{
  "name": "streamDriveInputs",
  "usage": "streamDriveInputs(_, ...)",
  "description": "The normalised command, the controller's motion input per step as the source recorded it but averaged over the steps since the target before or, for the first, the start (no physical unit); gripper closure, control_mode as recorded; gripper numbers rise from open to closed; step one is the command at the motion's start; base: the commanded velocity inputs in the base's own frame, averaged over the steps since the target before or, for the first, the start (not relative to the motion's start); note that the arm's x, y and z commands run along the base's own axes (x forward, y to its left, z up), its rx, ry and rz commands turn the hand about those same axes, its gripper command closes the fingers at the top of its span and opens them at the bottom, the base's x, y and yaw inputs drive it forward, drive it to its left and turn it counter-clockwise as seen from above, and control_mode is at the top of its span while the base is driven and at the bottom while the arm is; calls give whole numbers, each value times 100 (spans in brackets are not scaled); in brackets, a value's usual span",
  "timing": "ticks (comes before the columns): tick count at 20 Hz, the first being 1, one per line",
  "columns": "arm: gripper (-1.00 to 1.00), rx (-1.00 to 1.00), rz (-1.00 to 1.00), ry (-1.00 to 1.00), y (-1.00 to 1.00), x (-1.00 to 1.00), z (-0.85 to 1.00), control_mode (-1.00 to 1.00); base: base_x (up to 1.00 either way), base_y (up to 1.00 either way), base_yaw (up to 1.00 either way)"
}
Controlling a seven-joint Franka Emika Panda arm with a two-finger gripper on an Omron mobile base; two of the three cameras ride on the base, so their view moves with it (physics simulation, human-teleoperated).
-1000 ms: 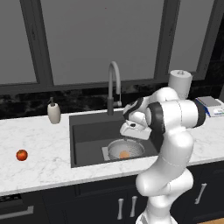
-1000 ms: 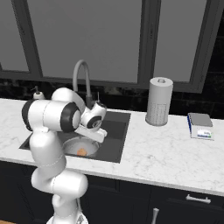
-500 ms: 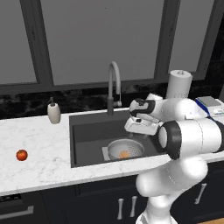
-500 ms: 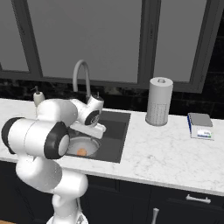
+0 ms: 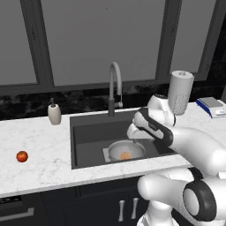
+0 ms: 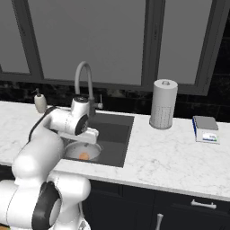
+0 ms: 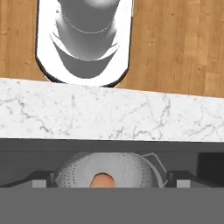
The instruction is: Put the colander in the sink, put the peach, apple in the colander, and turn on the sink faucet and pour water over the colander.
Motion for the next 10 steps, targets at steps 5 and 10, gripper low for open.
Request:
streamDriveInputs(5, -100, -1, 0, -4, 45, -67, 50, -100, 0, 0, 0)
streamDriveInputs(10, -100, -11, 0, 0, 84, -41, 34, -100, 0, 0, 0)
